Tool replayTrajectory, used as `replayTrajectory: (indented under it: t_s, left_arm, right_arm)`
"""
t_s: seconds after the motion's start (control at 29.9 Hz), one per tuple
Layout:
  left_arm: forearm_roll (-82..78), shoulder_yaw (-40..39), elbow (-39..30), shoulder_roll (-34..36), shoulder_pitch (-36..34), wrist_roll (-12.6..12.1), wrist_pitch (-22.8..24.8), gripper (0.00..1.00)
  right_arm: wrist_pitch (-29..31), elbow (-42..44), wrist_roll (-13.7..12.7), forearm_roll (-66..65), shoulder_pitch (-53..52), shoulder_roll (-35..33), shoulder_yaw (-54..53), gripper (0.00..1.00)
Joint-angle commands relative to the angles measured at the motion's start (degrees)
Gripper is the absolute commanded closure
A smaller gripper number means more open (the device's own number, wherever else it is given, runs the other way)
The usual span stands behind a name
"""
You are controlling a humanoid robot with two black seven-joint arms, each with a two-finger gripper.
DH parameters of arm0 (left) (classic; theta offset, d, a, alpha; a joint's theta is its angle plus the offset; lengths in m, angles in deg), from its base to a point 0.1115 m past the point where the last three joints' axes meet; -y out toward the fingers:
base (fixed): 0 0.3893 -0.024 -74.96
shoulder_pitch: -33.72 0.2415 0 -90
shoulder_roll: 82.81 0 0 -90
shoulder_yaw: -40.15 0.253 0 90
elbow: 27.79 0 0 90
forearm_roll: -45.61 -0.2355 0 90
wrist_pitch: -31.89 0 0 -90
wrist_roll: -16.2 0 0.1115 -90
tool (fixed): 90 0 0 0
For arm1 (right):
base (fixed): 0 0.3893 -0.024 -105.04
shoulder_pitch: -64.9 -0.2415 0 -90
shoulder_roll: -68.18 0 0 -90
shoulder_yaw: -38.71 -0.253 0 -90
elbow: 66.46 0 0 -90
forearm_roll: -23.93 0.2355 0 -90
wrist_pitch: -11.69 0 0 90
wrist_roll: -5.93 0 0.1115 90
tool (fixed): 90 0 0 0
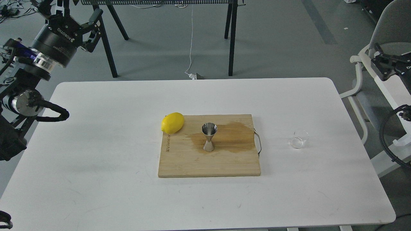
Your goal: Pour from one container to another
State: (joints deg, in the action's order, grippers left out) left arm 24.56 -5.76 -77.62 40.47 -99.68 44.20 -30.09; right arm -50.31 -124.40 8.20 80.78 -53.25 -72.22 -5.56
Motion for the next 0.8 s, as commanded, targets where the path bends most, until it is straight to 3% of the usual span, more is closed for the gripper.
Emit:
replayTrajectory:
  t_s: [0.0,0.2,0.33,0.57,0.77]
  left_arm:
    - [0.31,-0.06,-0.01,-0.5,0.68,0.0,-0.01,0.22]
    - [0.31,-0.06,-0.01,-2.52,0.86,0.0,-0.01,0.22]
    - [0.22,0.03,-0.01,-3.4,1.04,0.0,-0.01,0.22]
    - [0.04,0.38,0.17,-5.07,1.82,0.0,-0.01,0.22]
    - [0.04,0.38,0.17,-4.72,3.06,0.0,-0.01,0.21]
  right_arm:
    - [0.0,-7.7,0.89,6.86,6.08,-4.44,-0.82,0.02]
    - [0.0,-15.43,1.16,11.62,11.35,-9.89,-0.64,0.03]
    - [-4.96,-21.06,1.42,14.16,16.01,-11.74,-0.47,0.02]
    - [-16.29,-24.15,1.77,13.55,20.23,-7.62,0.33,0.02]
    - [-21.83,-24.24,2.83,13.12,20.94,-4.46,0.85,0.02]
